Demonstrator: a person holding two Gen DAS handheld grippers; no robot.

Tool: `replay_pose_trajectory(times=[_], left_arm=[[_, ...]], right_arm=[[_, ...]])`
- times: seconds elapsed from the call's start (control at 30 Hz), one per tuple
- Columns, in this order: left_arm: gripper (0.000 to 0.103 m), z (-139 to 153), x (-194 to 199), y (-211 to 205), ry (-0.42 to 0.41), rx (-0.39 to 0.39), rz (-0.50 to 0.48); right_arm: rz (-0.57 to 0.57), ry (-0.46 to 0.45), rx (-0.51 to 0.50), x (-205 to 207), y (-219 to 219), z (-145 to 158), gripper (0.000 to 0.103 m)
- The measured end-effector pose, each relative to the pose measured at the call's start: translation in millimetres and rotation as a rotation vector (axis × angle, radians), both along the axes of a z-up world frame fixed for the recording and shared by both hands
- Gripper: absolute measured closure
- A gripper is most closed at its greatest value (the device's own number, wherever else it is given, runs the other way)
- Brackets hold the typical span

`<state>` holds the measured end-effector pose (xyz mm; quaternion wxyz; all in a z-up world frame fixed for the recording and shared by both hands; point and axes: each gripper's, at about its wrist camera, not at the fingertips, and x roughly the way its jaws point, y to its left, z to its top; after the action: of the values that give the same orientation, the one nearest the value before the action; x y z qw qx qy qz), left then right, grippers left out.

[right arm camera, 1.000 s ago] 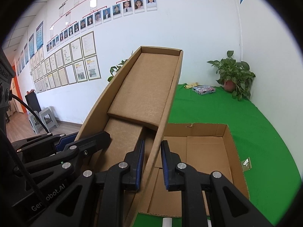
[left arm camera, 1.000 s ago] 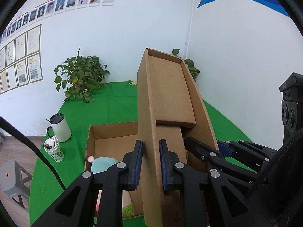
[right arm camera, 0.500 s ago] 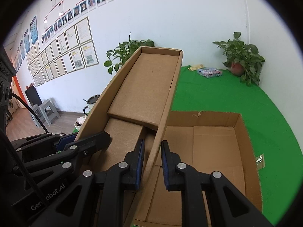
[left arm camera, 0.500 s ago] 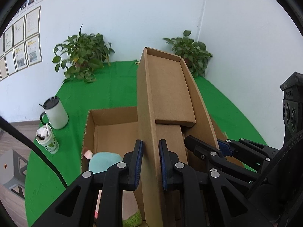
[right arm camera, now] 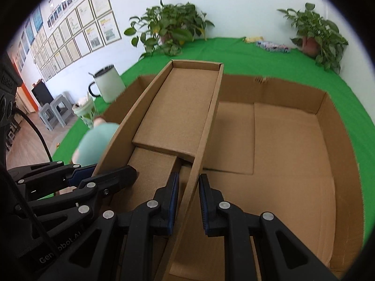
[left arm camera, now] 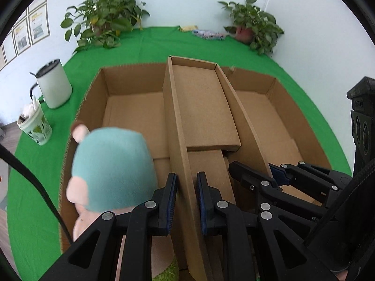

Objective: Organize objects
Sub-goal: 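Lift the cardboard tray with the right tool and lower it into the large box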

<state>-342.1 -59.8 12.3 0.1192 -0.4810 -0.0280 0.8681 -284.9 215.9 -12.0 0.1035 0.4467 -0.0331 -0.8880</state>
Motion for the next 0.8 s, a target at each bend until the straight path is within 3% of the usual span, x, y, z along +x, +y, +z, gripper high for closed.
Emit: replay_pose_trajectory(times=[0.13,0.33,0.63,0.8], left_arm=[[0.089,-24.8,-0.3,-0.7,-0.041,-0.012,-0.008],[0.082,-29.2,12.6,-0.8,-0.034,-0.041,-0.028],[0.082,4.1,61.1,-13.4,0.042,-0.046,-0.055],[0.08,19.0,88.6,-34.6,0.096,-0.059,-0.012]], right_arm=[[0.006,-0.053,-0.004,-0.5,-0.1,-16.1,0.087],[0.015,-0.062,-0.011,4.2,-2.5,-18.4,0.09],[-0.017,-0.104,0.096,-0.7,-18.7,-36.8,0.093],[-0.004,-0.096,0.143,-0.9,-30.2,-39.1,0.093]])
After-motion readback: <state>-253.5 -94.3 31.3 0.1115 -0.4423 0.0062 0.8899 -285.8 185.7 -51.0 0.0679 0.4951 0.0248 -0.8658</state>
